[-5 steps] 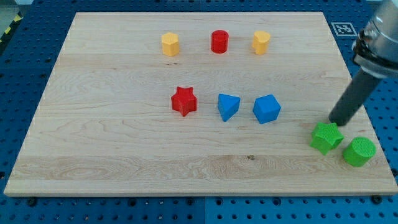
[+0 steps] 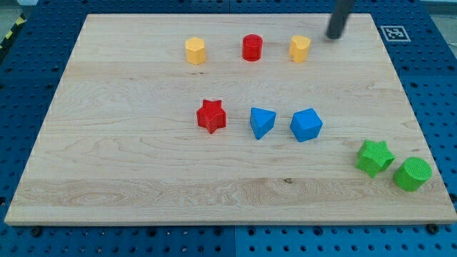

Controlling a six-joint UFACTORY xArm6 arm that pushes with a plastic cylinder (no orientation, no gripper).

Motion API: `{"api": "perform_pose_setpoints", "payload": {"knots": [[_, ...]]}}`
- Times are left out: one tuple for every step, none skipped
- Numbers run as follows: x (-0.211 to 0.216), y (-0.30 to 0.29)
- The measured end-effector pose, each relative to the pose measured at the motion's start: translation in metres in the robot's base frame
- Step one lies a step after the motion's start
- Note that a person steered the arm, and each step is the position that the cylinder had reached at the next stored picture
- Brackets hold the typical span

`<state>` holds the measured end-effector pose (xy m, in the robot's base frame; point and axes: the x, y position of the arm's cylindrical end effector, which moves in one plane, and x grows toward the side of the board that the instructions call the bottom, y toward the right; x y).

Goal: Push the yellow heart towards bottom right

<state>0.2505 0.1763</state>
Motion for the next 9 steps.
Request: {"api": "perform_pose_setpoints", "payload": {"knots": [[0.005,-0.067],[0.011,-0.067],[0.016,-0.065],[0.030,-0.059],[0.038,-0.036],[0.053,-0.039],[0.072,-0.043],[0.106,-0.043],[0.134,-0.038]]}}
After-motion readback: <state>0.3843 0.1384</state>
